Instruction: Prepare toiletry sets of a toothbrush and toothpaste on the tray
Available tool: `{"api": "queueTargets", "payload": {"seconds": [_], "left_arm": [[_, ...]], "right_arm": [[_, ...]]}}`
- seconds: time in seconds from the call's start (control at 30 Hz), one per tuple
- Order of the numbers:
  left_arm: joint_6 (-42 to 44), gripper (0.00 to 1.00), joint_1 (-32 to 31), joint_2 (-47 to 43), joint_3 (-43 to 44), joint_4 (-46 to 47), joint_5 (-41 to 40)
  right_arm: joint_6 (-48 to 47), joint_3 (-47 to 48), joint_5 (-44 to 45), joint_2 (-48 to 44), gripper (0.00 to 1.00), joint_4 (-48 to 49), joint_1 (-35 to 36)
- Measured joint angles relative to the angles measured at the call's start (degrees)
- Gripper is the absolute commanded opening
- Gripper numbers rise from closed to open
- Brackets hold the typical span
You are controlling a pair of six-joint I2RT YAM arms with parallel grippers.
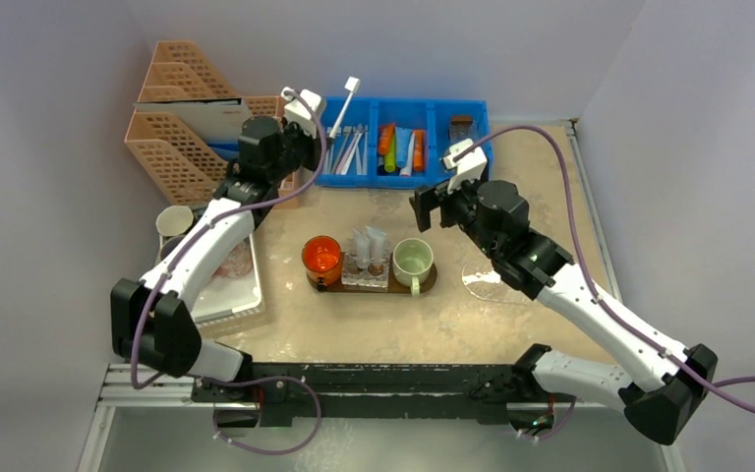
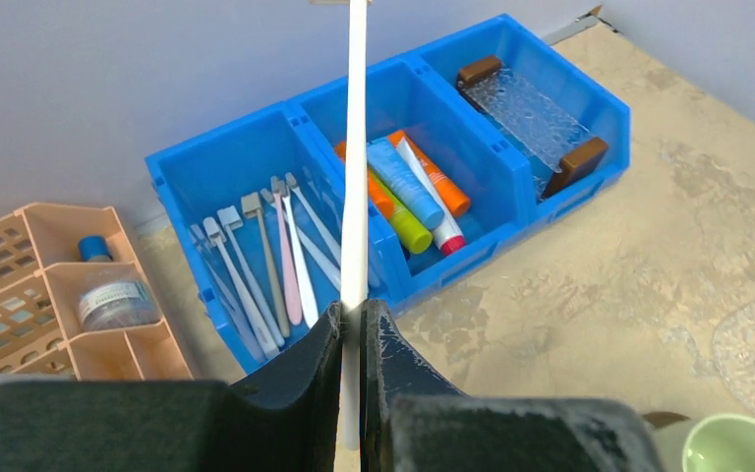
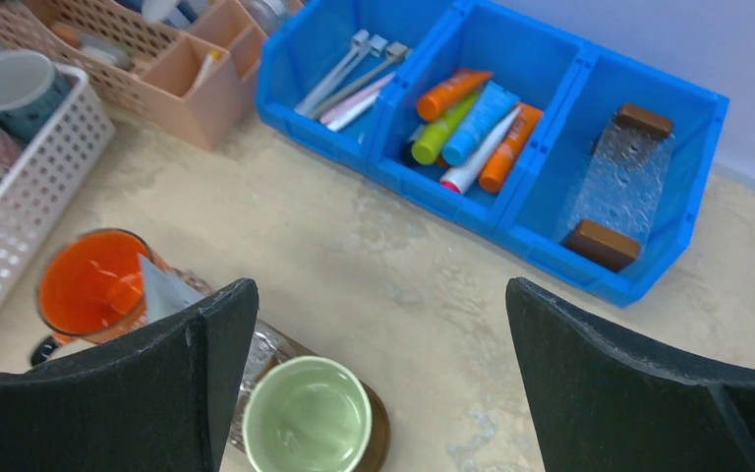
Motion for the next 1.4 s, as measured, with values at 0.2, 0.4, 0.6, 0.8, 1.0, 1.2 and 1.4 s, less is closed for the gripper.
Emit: {"api": "queueTargets", "payload": {"seconds": [0.2, 0.4, 0.6, 0.8, 1.0, 1.2, 1.4], "left_arm": [[3.8, 0.0, -2.2, -7.1, -5.2, 1.2, 1.3], [8.2, 0.0, -5.2, -13.6, -9.4, 2.5, 1.9], [10.6, 0.0, -8.2, -18.1, -12.3, 4.5, 2.6], [11.5, 0.0, -11.1, -20.8, -15.0, 6.4, 3.3], [11.0, 0.0, -12.6, -22.2, -15.6, 7.5, 4.2], [10.3, 0.0, -14.5, -23.2, -15.7, 8.2, 4.6], [9.8, 0.0, -15.6, -24.3, -16.3, 8.7, 5.0]], "right_arm": [[3.0, 5.8, -1.6, 1.7, 0.96, -1.1, 0.0], [7.9, 13.3, -4.2, 3.0, 0.94, -4.4, 0.0], [13.4, 16.8, -6.6, 3.4, 0.91, -5.4, 0.0], [18.5, 17.1, -8.4, 3.7, 0.86, -5.8, 0.0], [22.6, 17.0, -10.4, 3.7, 0.74, -4.7, 0.0], [25.0, 16.7, -12.9, 3.9, 0.65, 0.8, 0.0], [26.2, 16.7, -13.7, 5.4, 0.55, 5.6, 0.0]]}}
